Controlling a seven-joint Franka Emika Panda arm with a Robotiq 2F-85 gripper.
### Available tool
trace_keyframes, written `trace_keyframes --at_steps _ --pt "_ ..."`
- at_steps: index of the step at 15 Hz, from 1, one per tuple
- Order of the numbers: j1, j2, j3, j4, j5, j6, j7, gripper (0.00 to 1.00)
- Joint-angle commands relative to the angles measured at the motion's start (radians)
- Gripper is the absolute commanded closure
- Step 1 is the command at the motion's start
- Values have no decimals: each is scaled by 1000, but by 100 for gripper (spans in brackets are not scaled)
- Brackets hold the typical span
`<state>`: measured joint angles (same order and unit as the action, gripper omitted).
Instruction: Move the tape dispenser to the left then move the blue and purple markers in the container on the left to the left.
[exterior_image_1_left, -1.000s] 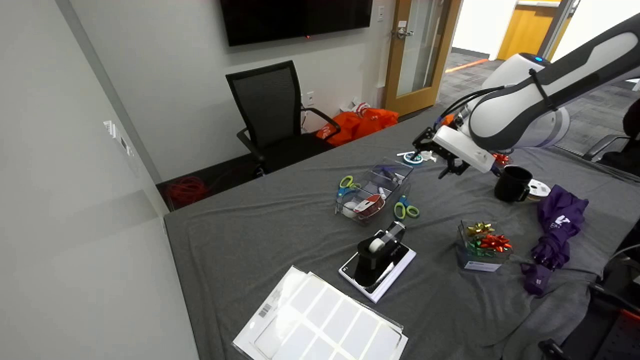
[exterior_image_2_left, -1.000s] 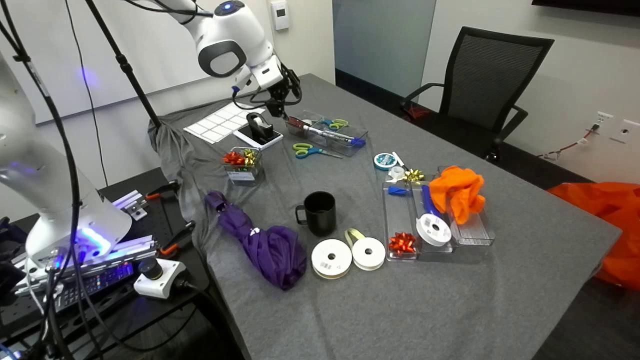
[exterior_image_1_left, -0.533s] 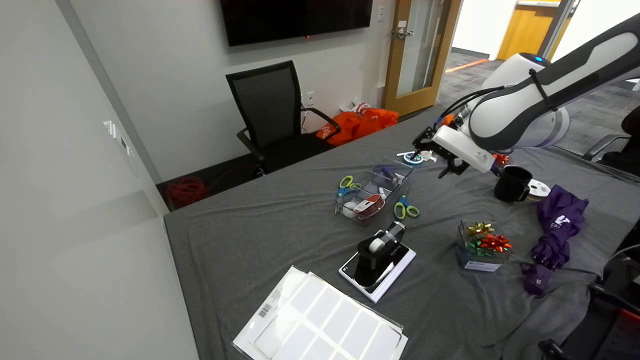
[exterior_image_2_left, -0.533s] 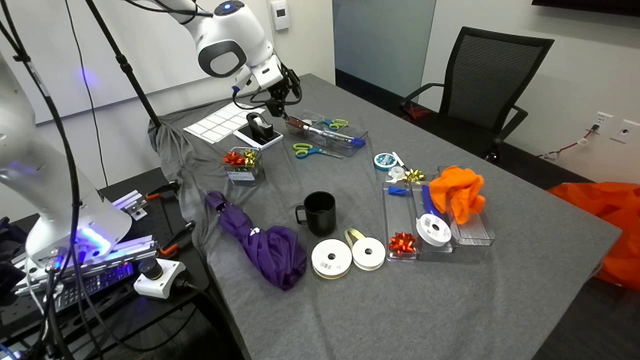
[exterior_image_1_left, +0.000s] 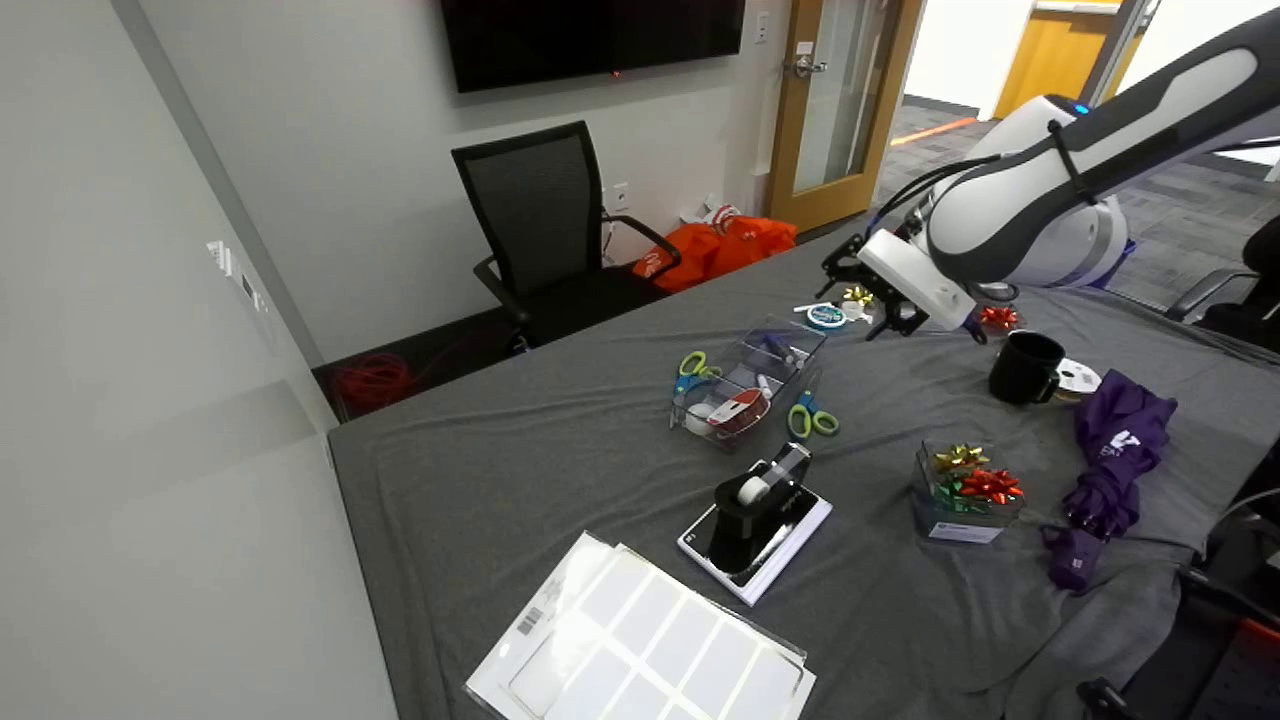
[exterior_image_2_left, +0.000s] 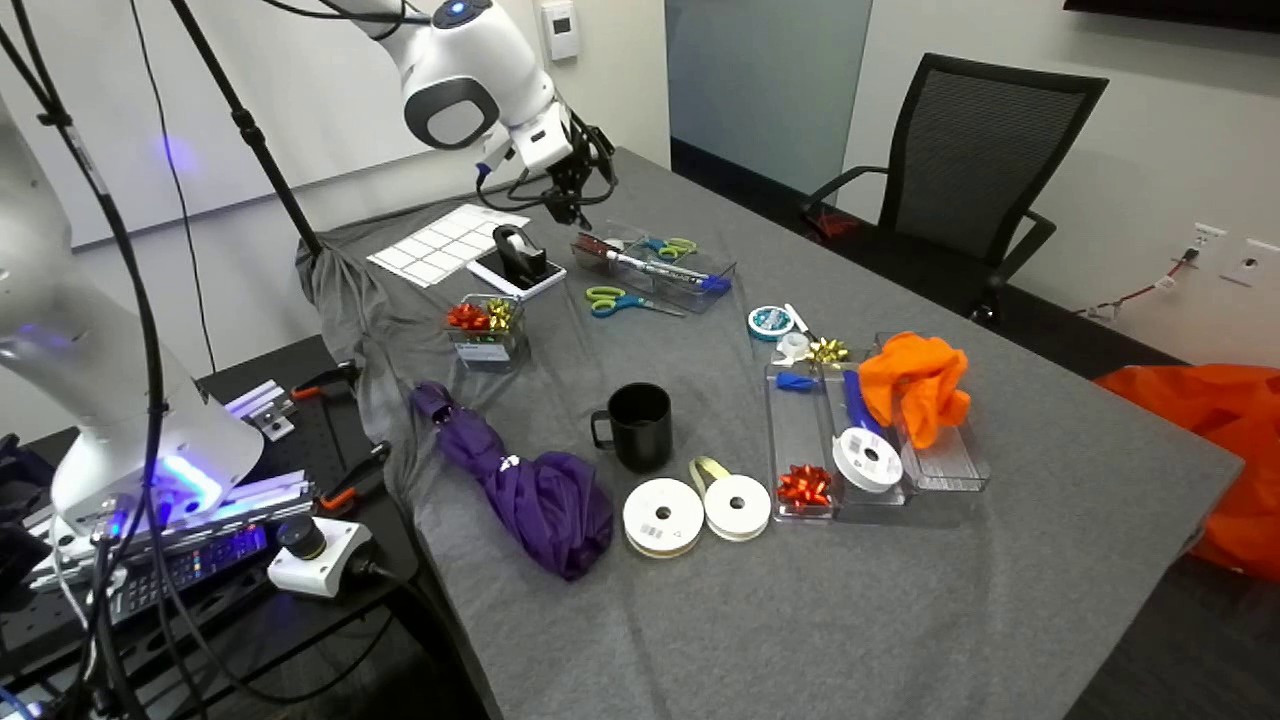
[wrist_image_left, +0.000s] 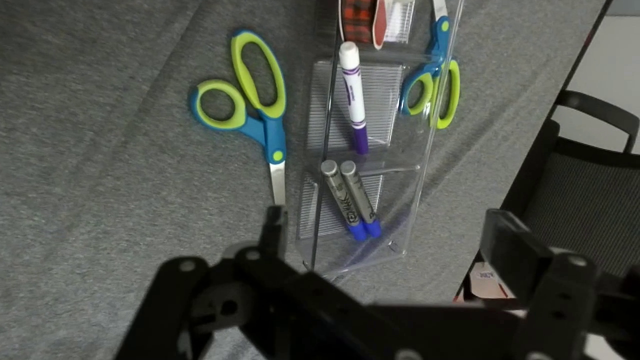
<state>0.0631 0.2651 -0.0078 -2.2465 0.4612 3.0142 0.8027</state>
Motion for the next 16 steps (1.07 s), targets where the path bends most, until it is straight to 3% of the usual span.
trace_keyframes --at_steps 1,8,10,14,16 --pt "-21 72 13 51 28 48 9 0" --pt "-16 216 -16 155 27 123 100 0" --pt "32 255 -85 185 -4 98 152 0" --pt "183 329 -287 259 -65 -25 296 0" --pt "227 353 -342 306 -93 -101 361 0"
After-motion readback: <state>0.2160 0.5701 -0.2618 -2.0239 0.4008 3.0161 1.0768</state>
